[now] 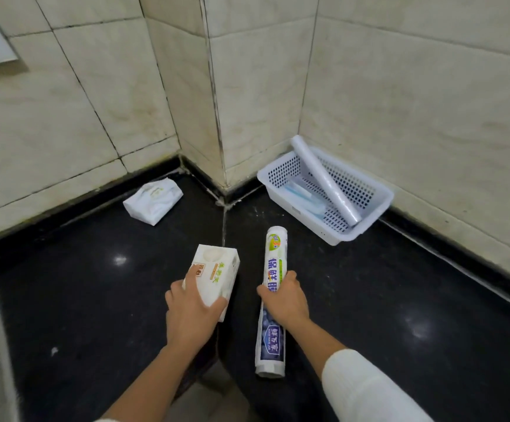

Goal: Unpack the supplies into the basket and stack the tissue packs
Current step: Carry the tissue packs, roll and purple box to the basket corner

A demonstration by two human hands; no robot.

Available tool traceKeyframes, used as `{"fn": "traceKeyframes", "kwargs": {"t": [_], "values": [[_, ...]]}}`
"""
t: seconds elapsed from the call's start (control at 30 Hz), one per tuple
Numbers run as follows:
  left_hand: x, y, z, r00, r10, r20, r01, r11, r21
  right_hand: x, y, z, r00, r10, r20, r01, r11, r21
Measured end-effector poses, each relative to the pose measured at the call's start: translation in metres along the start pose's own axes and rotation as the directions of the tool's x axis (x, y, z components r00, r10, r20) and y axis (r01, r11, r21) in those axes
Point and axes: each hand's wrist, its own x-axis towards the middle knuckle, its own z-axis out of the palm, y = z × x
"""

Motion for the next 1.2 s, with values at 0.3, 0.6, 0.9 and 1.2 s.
{"fn": "traceKeyframes", "kwargs": {"t": [0.3, 0.6, 0.9, 1.2], "values": [[0.11, 0.001, 0.002, 0.999, 0.04, 0.032, -0.041, 0.999, 0.031, 0.082, -0.065, 0.033, 0.999, 0.032, -0.006, -0.032, 0.997, -0.077], [0.212, -0.017, -0.016, 0.979, 0.185, 0.086, -0.198, 0.965, 0.17, 0.104, -0.093, 0.055, 0.99, 0.133, -0.055, -0.139, 0.985, -0.105], [0.268, -0.054, -0.032, 0.958, 0.245, 0.146, -0.28, 0.904, 0.324, 0.107, -0.094, 0.056, 0.976, 0.209, -0.066, -0.214, 0.973, -0.087], [0.254, -0.042, -0.024, 0.968, 0.171, 0.181, -0.224, 0.915, 0.337, 0.093, -0.097, 0.05, 0.977, 0.185, -0.108, -0.193, 0.979, -0.065]]}}
